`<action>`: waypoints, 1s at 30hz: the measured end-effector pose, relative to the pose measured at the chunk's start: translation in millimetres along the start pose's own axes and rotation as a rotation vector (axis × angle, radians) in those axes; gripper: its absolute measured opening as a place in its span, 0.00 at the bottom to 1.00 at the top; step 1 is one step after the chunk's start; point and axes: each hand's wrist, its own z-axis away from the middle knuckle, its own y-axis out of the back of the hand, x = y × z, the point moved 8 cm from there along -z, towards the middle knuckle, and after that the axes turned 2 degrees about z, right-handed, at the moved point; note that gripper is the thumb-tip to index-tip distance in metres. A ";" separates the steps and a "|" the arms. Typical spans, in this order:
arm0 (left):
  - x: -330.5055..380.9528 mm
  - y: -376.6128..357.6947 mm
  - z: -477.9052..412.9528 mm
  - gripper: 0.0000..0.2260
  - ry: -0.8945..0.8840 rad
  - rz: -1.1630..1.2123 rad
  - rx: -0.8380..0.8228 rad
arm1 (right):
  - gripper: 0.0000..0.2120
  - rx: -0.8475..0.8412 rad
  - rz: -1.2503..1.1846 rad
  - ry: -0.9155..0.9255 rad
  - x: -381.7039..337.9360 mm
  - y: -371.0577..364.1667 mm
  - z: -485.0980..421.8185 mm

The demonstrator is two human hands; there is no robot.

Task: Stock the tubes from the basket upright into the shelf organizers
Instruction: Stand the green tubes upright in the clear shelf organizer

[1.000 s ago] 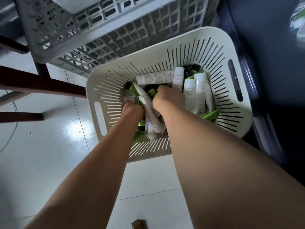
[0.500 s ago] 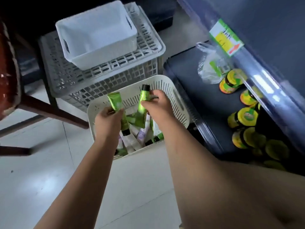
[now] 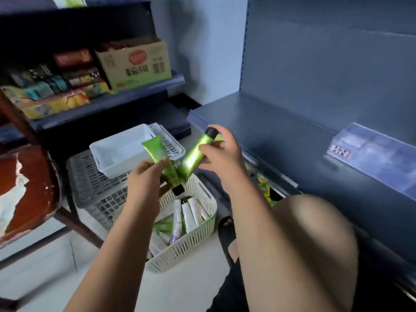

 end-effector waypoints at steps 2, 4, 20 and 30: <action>2.9 -21.4 13.7 0.03 -0.003 0.000 -0.049 | 0.14 0.101 -0.085 0.037 -16.5 37.1 18.3; -1.2 -56.0 29.6 0.05 0.005 0.010 -0.148 | 0.12 0.222 -0.160 0.088 -31.7 76.8 35.8; -51.4 -355.3 237.8 0.06 -0.083 0.117 -0.966 | 0.10 0.576 0.191 0.174 -91.3 335.0 223.7; -90.4 -426.3 367.7 0.08 -0.040 0.071 -1.349 | 0.07 0.877 0.177 0.368 -105.8 440.1 333.2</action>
